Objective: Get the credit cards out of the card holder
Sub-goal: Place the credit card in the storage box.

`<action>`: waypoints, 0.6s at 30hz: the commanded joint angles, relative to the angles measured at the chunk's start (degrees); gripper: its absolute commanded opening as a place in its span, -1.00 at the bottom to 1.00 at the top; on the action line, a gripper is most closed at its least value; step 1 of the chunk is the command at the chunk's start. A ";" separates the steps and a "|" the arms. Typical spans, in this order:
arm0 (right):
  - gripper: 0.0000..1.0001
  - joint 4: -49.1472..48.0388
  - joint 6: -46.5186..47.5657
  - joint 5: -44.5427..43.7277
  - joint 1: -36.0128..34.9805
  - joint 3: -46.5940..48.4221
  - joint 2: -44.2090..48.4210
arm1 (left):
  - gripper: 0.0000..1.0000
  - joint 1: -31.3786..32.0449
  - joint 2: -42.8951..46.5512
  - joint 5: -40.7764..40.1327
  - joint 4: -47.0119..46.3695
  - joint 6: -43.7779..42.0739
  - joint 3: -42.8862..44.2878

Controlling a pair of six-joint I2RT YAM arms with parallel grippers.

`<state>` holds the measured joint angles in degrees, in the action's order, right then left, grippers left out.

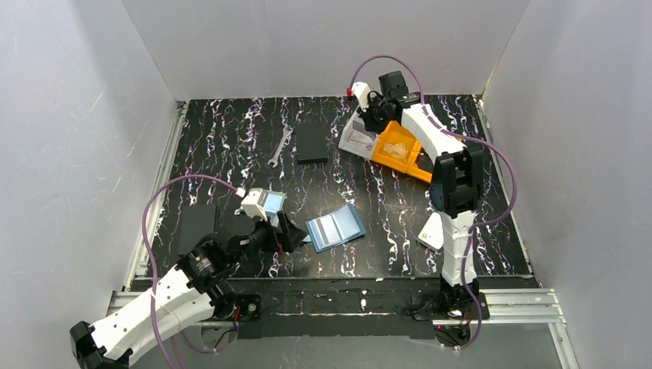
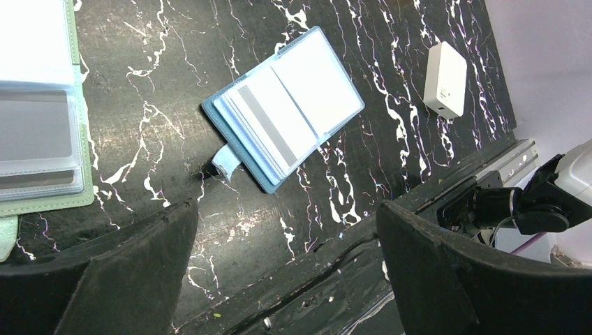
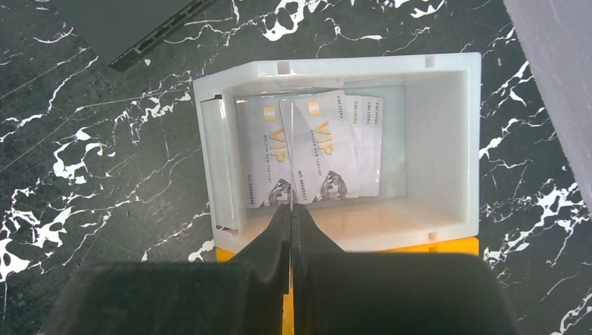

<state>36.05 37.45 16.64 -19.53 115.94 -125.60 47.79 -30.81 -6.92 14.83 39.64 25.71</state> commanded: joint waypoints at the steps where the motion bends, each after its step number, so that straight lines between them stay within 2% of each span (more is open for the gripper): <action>1: -0.97 -1.07 -0.54 1.02 0.37 3.32 -1.52 | 0.97 -0.17 -0.04 -1.70 -0.39 -0.62 -0.27; 18: -0.97 -0.96 -1.81 3.72 0.46 4.12 -5.53 | 0.97 -0.16 -0.35 -1.87 -0.12 -0.98 0.01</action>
<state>35.92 36.49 18.57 -19.46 117.32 -130.74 47.79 -30.98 -7.11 14.81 39.57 25.71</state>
